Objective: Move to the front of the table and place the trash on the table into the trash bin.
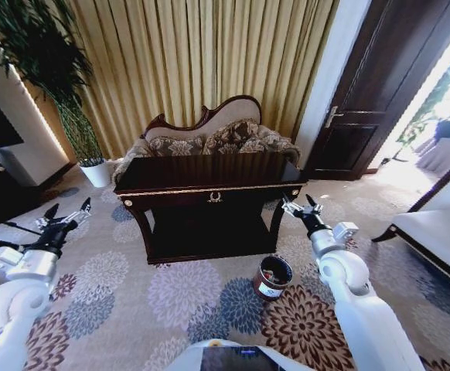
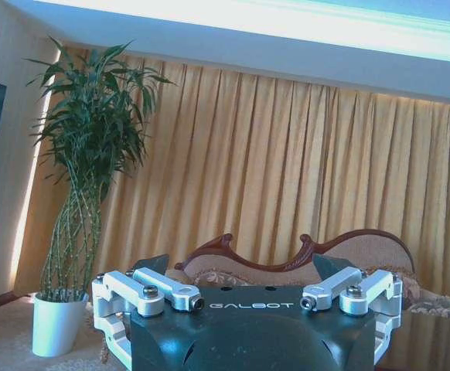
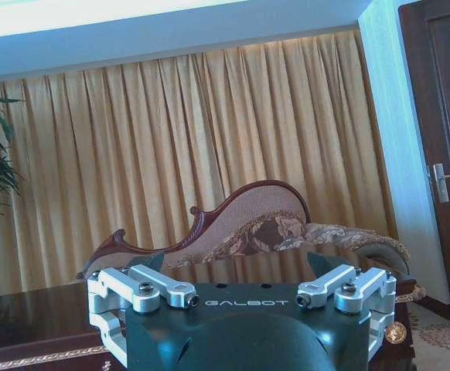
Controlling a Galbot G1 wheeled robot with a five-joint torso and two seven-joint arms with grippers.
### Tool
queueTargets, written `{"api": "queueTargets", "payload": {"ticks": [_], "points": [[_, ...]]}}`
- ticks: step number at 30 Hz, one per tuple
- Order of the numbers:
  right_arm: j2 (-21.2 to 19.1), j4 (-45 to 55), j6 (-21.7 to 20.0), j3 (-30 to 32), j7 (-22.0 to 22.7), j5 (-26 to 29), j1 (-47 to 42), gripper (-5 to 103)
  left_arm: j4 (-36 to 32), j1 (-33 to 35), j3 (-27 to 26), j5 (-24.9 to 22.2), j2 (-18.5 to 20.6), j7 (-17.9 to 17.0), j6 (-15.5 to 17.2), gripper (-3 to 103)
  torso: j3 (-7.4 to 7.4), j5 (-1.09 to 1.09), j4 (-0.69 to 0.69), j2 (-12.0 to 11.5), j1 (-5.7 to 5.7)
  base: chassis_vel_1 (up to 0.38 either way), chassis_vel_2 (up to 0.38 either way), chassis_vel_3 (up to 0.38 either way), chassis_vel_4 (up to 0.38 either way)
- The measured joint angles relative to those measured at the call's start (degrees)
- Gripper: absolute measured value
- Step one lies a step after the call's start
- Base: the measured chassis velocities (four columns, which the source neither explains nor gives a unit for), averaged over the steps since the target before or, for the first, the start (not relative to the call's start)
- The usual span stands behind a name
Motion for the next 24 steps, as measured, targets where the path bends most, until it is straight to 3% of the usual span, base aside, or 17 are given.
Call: {"api": "queueTargets", "payload": {"ticks": [24], "points": [[0.1, 0.0, 0.2, 0.6, -1.0, 0.1, -0.8, 100, -0.6, 0.4, -0.3, -0.3, -0.1, 0.1, -0.2, 100, 0.00, 0.00, -0.01, 0.0, 0.00, 0.103, -0.103, -0.102, 0.097]]}}
